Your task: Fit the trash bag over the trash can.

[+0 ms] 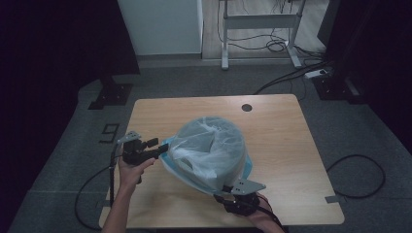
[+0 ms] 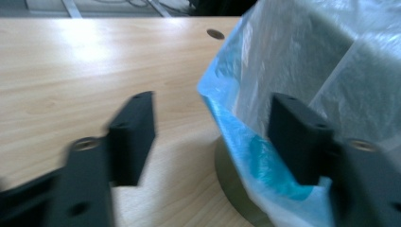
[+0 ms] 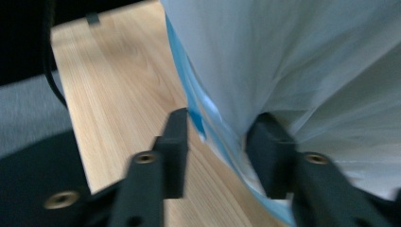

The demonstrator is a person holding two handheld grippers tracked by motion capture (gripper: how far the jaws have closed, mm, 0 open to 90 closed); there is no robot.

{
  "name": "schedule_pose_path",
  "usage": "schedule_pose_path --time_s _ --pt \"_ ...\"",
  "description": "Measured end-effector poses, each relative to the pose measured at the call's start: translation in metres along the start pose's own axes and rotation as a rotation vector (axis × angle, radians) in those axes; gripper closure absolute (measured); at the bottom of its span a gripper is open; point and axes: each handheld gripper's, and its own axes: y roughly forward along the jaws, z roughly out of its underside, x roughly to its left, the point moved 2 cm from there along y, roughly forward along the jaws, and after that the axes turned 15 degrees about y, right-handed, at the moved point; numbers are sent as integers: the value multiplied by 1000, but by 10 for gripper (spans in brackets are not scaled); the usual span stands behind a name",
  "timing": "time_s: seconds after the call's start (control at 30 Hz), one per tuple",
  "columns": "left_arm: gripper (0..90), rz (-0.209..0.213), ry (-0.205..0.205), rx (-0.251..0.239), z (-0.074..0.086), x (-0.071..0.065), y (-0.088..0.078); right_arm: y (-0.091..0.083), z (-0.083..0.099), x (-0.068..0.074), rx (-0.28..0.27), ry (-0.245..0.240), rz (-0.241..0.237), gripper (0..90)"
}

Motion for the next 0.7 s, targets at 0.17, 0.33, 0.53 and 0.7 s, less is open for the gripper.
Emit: schedule_pose_path --time_s 0.17,0.33,0.53,0.7 --pt "170 6 29 -48 -2 2 -12 -15 -3 2 -74 33 -10 434" --pt "153 37 44 -84 -7 0 -17 -26 -6 4 -146 74 -33 404" --pt "175 60 82 -103 -18 -9 -20 -40 -12 7 -183 79 -49 397" --pt "213 111 136 -112 -29 -18 -22 -55 -13 -1 -204 92 -47 381"
